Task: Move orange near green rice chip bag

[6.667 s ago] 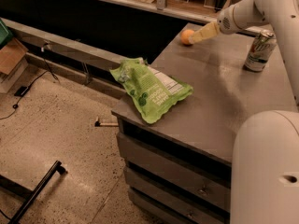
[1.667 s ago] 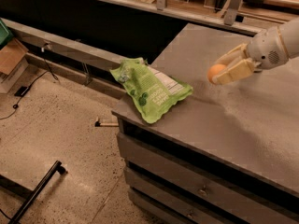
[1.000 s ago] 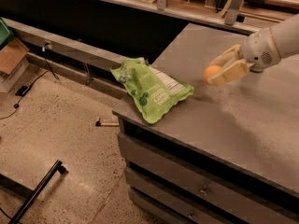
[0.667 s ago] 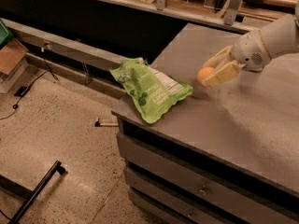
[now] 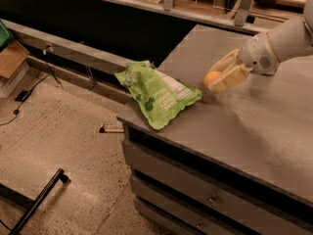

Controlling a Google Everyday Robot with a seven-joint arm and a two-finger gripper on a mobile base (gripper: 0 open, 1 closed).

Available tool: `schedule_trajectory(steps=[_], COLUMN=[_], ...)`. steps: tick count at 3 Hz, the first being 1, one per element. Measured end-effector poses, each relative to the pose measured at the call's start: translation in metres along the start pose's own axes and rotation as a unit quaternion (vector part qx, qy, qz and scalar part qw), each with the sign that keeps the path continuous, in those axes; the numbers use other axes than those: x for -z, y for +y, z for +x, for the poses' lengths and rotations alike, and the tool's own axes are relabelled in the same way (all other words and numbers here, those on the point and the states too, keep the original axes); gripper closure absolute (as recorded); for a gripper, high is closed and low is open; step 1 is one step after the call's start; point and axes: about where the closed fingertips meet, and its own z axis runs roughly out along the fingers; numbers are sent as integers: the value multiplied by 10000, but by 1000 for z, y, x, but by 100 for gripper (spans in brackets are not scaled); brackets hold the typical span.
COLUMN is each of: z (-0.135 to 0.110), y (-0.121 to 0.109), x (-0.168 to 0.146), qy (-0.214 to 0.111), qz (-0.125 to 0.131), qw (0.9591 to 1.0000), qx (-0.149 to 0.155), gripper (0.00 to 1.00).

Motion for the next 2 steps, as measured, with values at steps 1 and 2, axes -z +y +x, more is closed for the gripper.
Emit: schedule_trajectory(steps=[1, 2], z=[-1, -1], y=[0, 0], x=[-4, -6], qy=[-5, -7], qz=[-28, -47], qw=[10000, 10000], qx=[4, 6], gripper=[28, 4])
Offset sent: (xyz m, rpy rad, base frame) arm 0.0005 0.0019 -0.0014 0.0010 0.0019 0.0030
